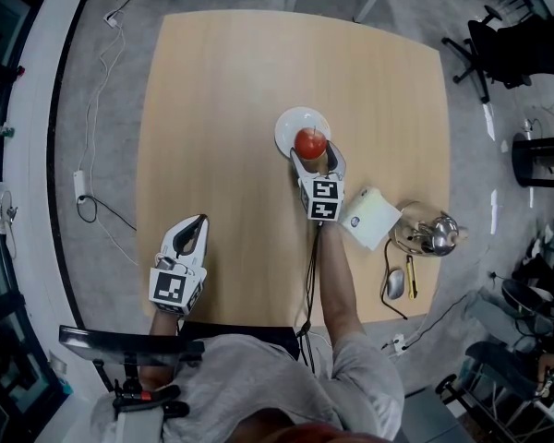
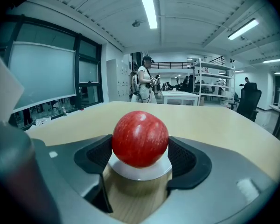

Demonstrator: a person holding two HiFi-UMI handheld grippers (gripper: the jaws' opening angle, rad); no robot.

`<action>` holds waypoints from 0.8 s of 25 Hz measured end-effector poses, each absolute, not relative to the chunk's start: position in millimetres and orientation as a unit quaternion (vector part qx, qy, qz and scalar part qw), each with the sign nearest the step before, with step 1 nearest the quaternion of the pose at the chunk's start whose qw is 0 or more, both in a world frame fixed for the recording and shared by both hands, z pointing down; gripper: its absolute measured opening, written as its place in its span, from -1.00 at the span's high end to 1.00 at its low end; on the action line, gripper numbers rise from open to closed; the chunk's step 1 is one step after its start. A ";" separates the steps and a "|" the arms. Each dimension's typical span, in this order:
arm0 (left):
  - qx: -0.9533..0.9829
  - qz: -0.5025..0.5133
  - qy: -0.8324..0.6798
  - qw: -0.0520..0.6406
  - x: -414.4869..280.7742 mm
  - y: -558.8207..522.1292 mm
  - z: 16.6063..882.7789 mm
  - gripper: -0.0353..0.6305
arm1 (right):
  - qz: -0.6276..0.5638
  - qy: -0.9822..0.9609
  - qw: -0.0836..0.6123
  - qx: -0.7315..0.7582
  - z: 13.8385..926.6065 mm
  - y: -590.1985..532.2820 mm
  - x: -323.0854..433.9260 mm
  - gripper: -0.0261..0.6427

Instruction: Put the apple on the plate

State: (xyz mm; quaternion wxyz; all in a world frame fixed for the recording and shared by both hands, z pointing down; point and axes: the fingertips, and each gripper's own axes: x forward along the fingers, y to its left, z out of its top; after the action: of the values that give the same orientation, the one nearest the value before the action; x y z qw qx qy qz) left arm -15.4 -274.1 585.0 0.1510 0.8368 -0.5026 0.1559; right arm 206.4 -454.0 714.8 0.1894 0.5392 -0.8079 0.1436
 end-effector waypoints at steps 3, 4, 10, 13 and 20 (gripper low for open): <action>0.836 0.157 -0.503 0.151 -14.8 -275.2 584.4 0.84 | 0.147 -0.807 0.193 0.538 718.5 -459.1 206.7 -0.21; 0.836 0.157 -0.504 0.151 -15.0 -275.5 584.3 0.84 | 0.148 -0.807 0.196 0.538 719.9 -460.4 206.8 -0.21; 0.833 0.156 -0.509 0.151 -17.7 -276.4 583.6 0.84 | 0.148 -0.803 0.204 0.540 725.7 -463.2 207.3 -0.21; 0.833 0.155 -0.509 0.150 -17.9 -276.9 583.2 0.84 | 0.149 -0.803 0.202 0.541 725.4 -464.2 207.3 -0.21; 0.834 0.146 -0.508 0.158 -17.6 -277.2 584.6 0.84 | 0.154 -0.801 0.202 0.542 727.0 -466.5 207.4 -0.22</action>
State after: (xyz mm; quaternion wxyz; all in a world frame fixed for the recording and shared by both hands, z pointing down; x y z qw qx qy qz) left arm -17.6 -277.2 584.6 0.1582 0.8343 -0.5077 0.1456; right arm 207.4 -466.5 727.0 0.2016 0.5418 -0.8013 0.1539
